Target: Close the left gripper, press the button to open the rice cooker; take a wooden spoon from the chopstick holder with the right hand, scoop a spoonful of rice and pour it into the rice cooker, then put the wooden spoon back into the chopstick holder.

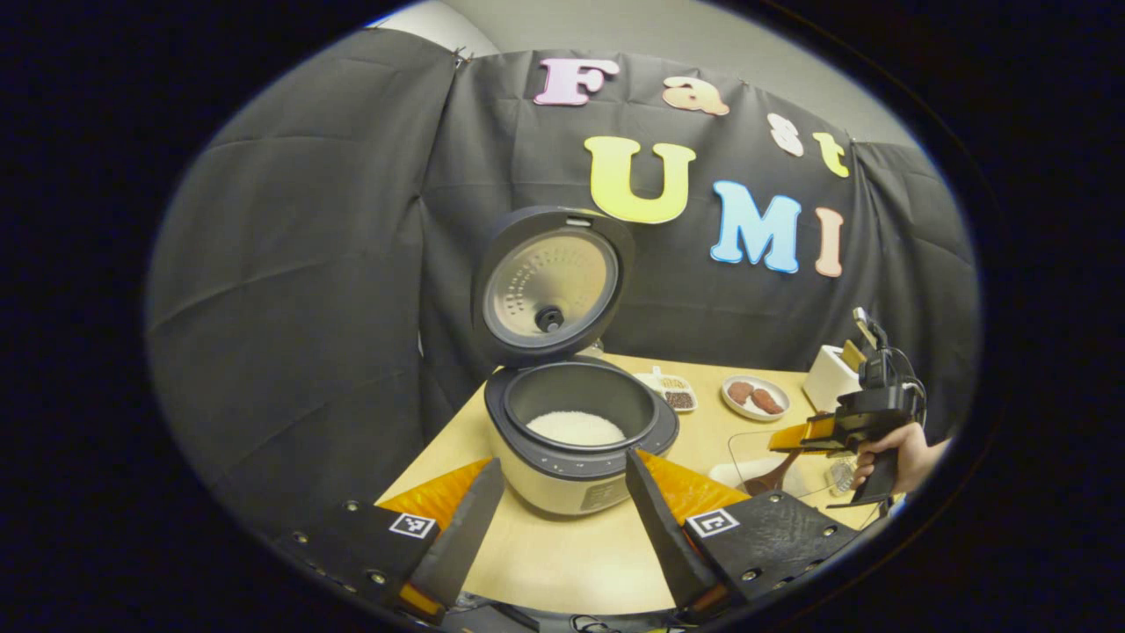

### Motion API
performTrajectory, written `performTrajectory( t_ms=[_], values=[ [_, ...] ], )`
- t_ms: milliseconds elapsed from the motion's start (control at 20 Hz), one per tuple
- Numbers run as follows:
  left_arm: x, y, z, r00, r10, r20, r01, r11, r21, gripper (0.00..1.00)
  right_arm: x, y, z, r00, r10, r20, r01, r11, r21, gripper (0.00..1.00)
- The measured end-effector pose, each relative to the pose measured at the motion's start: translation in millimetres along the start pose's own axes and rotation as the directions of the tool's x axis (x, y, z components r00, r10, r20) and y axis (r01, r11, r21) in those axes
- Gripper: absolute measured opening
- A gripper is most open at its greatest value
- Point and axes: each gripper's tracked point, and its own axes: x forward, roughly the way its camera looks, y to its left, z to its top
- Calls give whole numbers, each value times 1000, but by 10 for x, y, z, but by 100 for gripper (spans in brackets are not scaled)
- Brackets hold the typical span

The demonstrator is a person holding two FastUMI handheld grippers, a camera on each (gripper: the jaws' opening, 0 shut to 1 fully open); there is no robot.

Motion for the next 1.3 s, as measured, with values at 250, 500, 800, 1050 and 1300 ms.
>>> performTrajectory(
  t_ms=[250, 500, 800, 1050, 1300],
  values=[
    [-38, 45, 16, 1000, 9, 9, -9, 1000, 4, 88, -49, 114, 44, 999, 36, -9, -35, 995, 96, 22],
    [-50, -8, 48, 1000, -3, 24, 2, 1000, 1, 88, -134, 24, 124, 999, 47, 2, -47, 981, 191, 22],
    [-21, -101, 95, 999, -19, 32, 18, 1000, 24, 88, -295, -304, 183, 999, 15, 30, -23, 951, 307, 22],
    [32, -212, 102, 999, -36, 32, 35, 999, 32, 87, -413, -565, 295, 998, -9, 64, -19, 900, 436, 22],
    [61, -322, 207, 997, -59, 51, 55, 996, 64, 88, -576, -677, 439, 995, 19, 94, -70, 815, 575, 19]
  ],
)
